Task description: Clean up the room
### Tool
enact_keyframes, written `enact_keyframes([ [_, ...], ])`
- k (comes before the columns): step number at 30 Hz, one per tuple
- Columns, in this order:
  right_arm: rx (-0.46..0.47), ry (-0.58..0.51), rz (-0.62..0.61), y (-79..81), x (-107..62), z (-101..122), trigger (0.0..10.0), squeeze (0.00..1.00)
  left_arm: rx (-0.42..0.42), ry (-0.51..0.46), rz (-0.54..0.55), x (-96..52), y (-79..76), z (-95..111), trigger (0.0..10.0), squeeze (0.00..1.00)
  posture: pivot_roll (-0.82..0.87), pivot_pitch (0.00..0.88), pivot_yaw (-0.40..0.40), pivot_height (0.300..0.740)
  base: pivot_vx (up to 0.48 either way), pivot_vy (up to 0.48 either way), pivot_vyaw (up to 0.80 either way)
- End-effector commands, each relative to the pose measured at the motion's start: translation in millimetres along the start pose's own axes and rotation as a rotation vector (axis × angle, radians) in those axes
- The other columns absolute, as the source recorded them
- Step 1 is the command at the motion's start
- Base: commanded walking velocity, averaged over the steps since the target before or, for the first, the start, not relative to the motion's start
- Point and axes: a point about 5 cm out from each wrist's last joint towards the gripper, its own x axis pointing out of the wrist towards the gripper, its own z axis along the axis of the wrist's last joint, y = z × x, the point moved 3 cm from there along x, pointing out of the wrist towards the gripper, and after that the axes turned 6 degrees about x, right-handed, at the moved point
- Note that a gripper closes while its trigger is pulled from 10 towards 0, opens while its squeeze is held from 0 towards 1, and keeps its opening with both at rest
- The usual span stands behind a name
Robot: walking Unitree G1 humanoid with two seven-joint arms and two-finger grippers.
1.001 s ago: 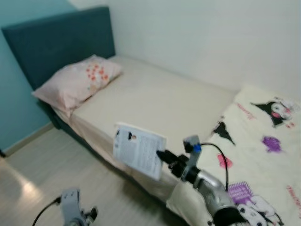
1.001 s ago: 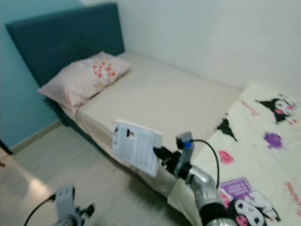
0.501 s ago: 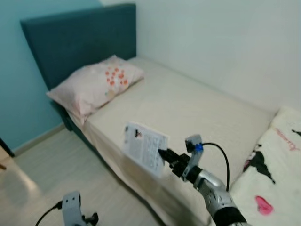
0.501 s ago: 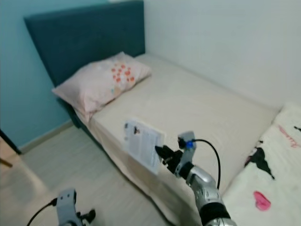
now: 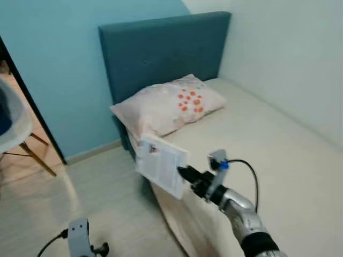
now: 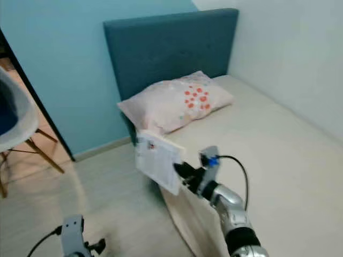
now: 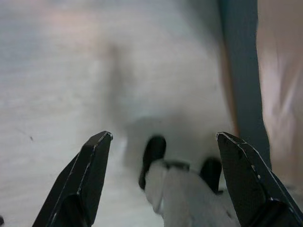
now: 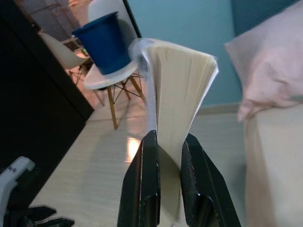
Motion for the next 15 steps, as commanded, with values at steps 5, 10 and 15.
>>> enact_keyframes([
  [5, 0.013, -0.037, -0.120, -20.4, -8.6, 9.5, 10.0, 0.00, 0.012, 0.022, -0.016, -0.3, -5.3, -6.0, 10.0, 0.00, -0.05, 0.037, -0.011, 0.740, 0.480, 0.000, 0.00],
  [10, 0.016, -0.033, -0.123, -21.0, -9.1, 9.2, 10.0, 0.00, 0.010, 0.022, -0.017, -0.2, -5.9, -5.9, 10.0, 0.00, -0.05, 0.042, -0.010, 0.740, 0.480, 0.000, 0.00],
  [15, 0.018, -0.034, -0.081, -15.2, -10.0, 6.0, 10.0, 0.00, 0.008, 0.023, -0.017, -0.3, -6.2, -6.5, 10.0, 0.00, -0.05, 0.046, -0.009, 0.740, 0.480, 0.000, 0.00],
])
